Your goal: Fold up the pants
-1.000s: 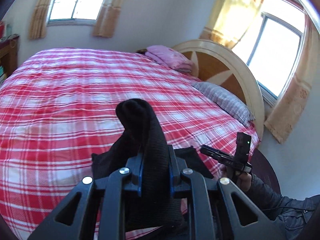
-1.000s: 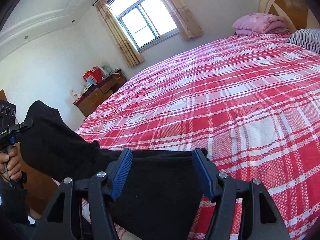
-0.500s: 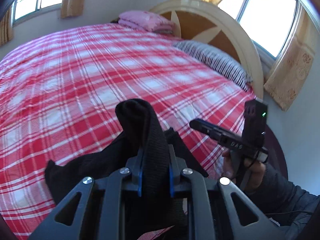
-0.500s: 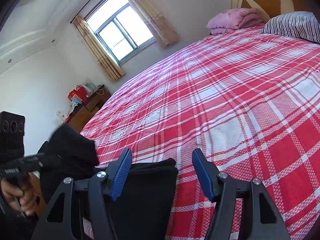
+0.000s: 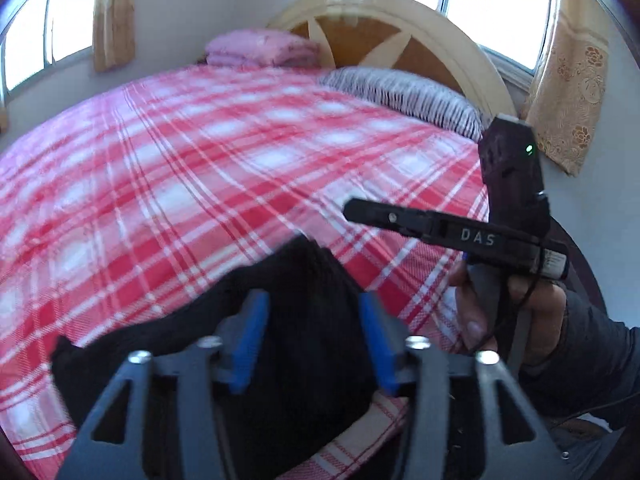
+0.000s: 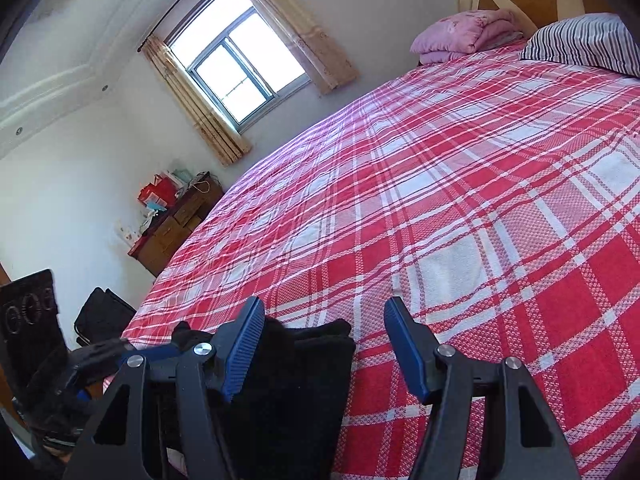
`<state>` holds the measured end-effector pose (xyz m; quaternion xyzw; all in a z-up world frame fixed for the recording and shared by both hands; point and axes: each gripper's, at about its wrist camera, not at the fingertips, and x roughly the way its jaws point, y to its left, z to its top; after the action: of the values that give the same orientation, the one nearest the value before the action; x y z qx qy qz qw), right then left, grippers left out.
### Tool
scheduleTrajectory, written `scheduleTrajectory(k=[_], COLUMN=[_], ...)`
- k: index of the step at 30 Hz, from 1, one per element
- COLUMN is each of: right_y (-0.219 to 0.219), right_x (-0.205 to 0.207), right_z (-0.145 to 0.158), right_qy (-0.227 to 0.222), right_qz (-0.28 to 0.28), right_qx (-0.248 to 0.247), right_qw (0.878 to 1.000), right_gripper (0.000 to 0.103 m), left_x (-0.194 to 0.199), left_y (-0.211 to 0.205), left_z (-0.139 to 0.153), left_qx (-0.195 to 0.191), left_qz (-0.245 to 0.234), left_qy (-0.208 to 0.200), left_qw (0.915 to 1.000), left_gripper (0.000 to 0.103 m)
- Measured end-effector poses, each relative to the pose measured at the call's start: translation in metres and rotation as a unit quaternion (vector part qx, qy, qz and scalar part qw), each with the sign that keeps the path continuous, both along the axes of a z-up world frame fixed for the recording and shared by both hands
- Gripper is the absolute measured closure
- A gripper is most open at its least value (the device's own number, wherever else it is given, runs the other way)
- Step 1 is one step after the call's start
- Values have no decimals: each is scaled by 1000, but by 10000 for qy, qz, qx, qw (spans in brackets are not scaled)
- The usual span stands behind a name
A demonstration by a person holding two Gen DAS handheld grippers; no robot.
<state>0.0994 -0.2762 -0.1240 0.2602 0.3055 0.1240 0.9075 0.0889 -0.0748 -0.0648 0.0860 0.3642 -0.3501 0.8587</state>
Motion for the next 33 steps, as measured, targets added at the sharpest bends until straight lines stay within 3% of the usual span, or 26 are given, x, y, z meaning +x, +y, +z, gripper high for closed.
scheduleTrajectory(k=[2, 4, 7, 11, 13, 15, 17, 18, 19, 22, 25, 29, 33], right_y=[0, 6, 24, 48, 58, 67, 74, 75, 75, 74, 72, 67, 62], right_x=[1, 2, 3, 1, 1, -1, -2, -3, -3, -7, -11, -2, 3], right_z=[4, 8, 10, 3, -2, -9, -11, -12, -10, 0, 14, 5, -11], right_qy=[95, 284, 694, 1023, 1093, 1153, 1166, 1162, 1129, 869, 622, 1051, 1360], right_qz=[125, 280, 613, 1076, 1281, 1410, 1434, 1431, 1416, 1350, 1222, 1096, 1203], right_qx=[99, 21, -324, -658, -673, -802, -1067, -1202, -1245, -1325, -1558, -1828, -1785], right_qw=[9998, 9992, 9952, 9867, 9834, 9800, 9770, 9755, 9756, 9781, 9782, 9714, 9670], right_gripper=[39, 39, 39, 39, 39, 41, 59, 77, 85, 88, 88, 88, 88], left_x=[-6, -11, -7, 9, 15, 18, 16, 16, 16, 16, 13, 14, 16], left_y=[11, 29, 56, 90, 106, 117, 125, 128, 129, 126, 121, 115, 115], left_z=[10, 10, -4, -34, -48, -59, -62, -63, -63, -63, -65, -71, -78], left_qx=[9, 239, 691, 1206, 1170, 1069, 915, 832, 796, 692, 743, 842, 815], left_qz=[166, 564, 1175, 1884, 2110, 2241, 2347, 2408, 2442, 2487, 2458, 2357, 2354], left_qy=[-338, -737, -1015, -918, -700, -541, -469, -457, -446, -442, -536, -538, -432], left_qw=[9993, 9954, 9854, 9703, 9679, 9672, 9666, 9659, 9654, 9651, 9650, 9667, 9675], left_gripper=[28, 25, 24, 24, 24, 22, 13, 12, 10, 9, 2, 0, 0])
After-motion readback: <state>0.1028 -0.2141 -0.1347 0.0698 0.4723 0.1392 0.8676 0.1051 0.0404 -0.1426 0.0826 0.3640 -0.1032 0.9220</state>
